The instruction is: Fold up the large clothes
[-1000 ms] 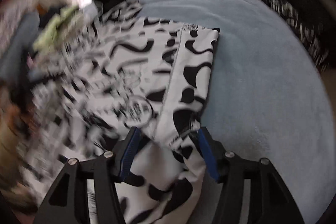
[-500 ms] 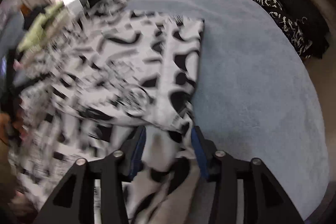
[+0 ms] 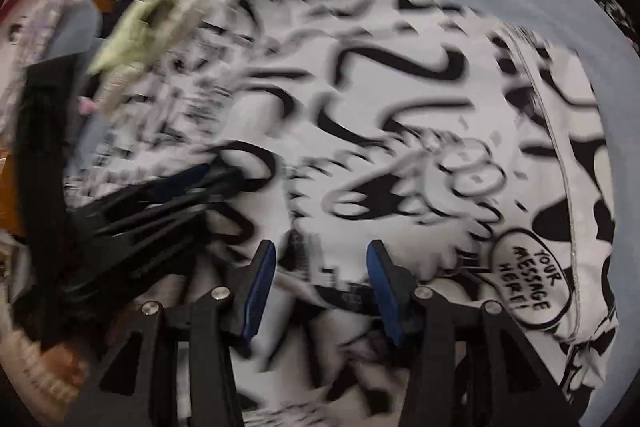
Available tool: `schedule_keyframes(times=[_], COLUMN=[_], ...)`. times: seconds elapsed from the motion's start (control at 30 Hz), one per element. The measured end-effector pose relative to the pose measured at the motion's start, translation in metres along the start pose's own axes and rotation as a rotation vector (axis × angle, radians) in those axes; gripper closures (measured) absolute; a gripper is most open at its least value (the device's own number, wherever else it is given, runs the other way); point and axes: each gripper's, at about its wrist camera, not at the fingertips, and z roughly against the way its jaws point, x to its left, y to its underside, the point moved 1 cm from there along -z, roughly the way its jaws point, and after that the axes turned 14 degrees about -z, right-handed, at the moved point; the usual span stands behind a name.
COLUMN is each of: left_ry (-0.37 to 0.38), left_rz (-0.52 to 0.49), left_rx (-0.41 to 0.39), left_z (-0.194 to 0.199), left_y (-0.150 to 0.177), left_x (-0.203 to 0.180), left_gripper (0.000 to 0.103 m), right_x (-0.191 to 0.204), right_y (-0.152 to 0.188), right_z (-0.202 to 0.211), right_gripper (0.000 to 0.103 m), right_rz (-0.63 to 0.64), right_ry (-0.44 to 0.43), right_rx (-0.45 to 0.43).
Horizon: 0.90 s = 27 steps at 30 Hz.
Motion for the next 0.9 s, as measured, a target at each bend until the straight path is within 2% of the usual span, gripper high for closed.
schedule_keyframes(times=[0.1, 0.17, 0.23, 0.3, 0.37, 0.57, 0.73, 0.8, 0.9], left_ry=[0.005, 0.014, 0.014, -0.002, -0.01, -0.001, -0.002, -0.004, 0.005], left_rz=[0.008, 0.022, 0.024, 0.012, 0.006, 0.035, 0.045, 0.044, 0.049], left_rx=[-0.011, -0.012, -0.015, -0.016, -0.014, 0.004, -0.001, -0.007, -0.013], left_z=[0.0, 0.0, 0.001, 0.001, -0.001, 0.003, 0.02, 0.029, 0.045], left_y=[0.002, 0.004, 0.005, 0.004, 0.004, 0.005, 0.011, 0.014, 0.02], left_x=[0.005, 0.008, 0.008, 0.008, 0.008, 0.012, 0.012, 0.011, 0.01], left_gripper=[0.062, 0.062, 0.062, 0.062, 0.062, 0.062, 0.062, 0.062, 0.061], right_x=[-0.037, -0.064, -0.091, -0.108, -0.114, -0.096, -0.092, -0.09, -0.086], right_y=[-0.009, -0.012, -0.013, -0.011, -0.007, -0.003, 0.004, 0.009, 0.018], right_z=[0.01, 0.028, 0.043, 0.051, 0.056, 0.056, 0.079, 0.089, 0.105], right_gripper=[0.063, 0.074, 0.075, 0.075, 0.075, 0.067, 0.057, 0.048, 0.044], right_rz=[-0.087, -0.142, -0.187, -0.235, -0.263, -0.252, -0.277, -0.285, -0.296], right_ry=[-0.014, 0.02, 0.106, 0.015, -0.022, 0.038, 0.038, 0.035, 0.01], right_rx=[-0.052, -0.102, -0.151, -0.143, -0.143, -0.16, -0.173, -0.181, -0.191])
